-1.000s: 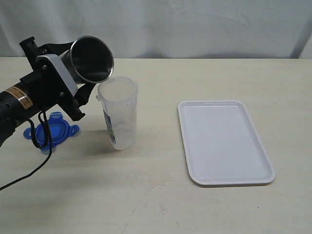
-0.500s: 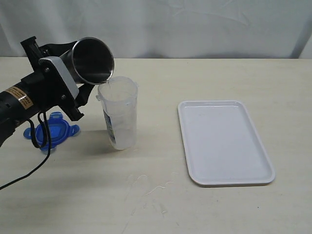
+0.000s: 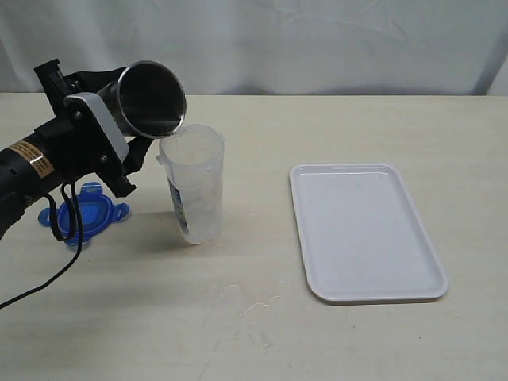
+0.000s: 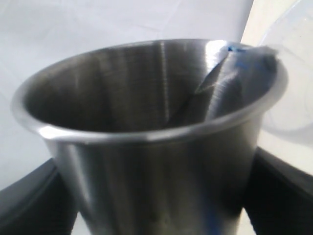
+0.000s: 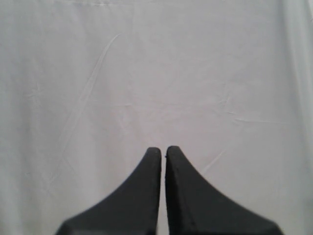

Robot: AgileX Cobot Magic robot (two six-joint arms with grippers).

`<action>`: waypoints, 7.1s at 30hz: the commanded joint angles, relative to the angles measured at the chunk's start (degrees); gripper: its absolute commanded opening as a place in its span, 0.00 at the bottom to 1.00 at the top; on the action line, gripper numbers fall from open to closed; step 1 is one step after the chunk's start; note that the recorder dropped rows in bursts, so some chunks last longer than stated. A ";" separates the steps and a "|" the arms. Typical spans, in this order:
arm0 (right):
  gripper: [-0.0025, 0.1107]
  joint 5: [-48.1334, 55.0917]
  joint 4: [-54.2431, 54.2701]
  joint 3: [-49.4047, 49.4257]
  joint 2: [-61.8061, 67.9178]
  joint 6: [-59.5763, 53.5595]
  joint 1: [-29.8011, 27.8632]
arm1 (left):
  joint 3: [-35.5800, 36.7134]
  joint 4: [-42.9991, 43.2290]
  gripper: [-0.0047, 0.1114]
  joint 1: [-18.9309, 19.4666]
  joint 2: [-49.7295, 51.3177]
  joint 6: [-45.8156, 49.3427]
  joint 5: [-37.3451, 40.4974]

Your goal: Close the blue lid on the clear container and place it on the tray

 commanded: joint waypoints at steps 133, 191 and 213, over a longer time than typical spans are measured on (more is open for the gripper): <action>0.06 0.84 -0.41 0.09 0.21 0.01 -0.01 | -39.64 5.12 0.68 12.23 40.56 -60.88 -3.14; 0.06 0.85 -0.41 0.09 0.21 0.01 -0.01 | -13.57 8.35 0.95 18.18 25.06 -60.85 -8.08; 0.06 15.82 -0.41 -0.11 0.21 3.48 5.36 | -15.62 -30.32 0.95 17.13 -22.08 -44.54 107.25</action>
